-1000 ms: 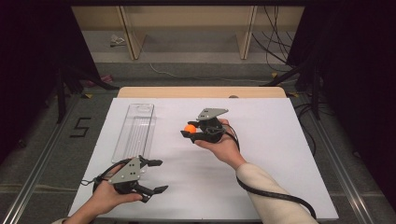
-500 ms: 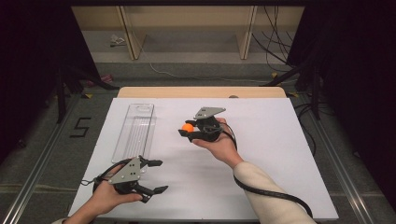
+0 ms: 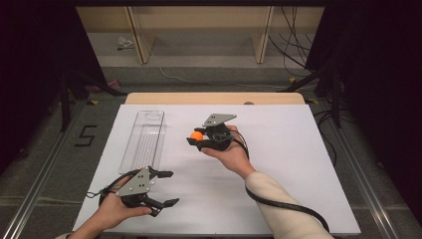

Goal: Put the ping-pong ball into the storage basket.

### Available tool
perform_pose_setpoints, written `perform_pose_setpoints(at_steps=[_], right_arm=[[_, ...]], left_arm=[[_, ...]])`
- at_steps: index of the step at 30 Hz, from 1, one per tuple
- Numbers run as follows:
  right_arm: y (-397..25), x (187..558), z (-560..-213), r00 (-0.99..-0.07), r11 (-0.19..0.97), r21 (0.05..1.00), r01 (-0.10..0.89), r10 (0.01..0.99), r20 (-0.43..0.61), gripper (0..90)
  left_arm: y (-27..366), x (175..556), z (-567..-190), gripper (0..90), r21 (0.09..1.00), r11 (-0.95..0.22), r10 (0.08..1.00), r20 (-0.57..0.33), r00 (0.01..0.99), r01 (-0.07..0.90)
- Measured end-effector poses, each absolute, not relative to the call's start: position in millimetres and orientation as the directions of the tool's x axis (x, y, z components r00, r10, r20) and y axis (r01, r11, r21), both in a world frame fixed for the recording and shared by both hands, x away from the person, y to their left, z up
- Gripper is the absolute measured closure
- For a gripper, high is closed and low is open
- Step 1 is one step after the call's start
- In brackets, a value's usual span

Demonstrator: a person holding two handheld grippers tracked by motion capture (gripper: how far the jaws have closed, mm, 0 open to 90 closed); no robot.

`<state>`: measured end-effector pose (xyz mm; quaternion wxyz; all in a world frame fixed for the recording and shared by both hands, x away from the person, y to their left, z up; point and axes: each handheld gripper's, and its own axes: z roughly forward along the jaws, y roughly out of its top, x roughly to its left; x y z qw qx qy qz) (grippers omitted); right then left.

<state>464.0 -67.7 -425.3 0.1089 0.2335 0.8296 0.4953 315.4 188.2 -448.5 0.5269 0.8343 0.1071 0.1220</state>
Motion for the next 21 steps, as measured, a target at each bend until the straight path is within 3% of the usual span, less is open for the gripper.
perform_pose_setpoints(at_steps=[21], right_arm=[[-56, 468, -423, -0.871, 0.404, 0.872, 0.275, 0.489, 0.049, 51.3]], left_arm=[[188, 315, -449, 20.0, 0.903, -0.426, 0.303, 0.092, 0.949, 0.048]])
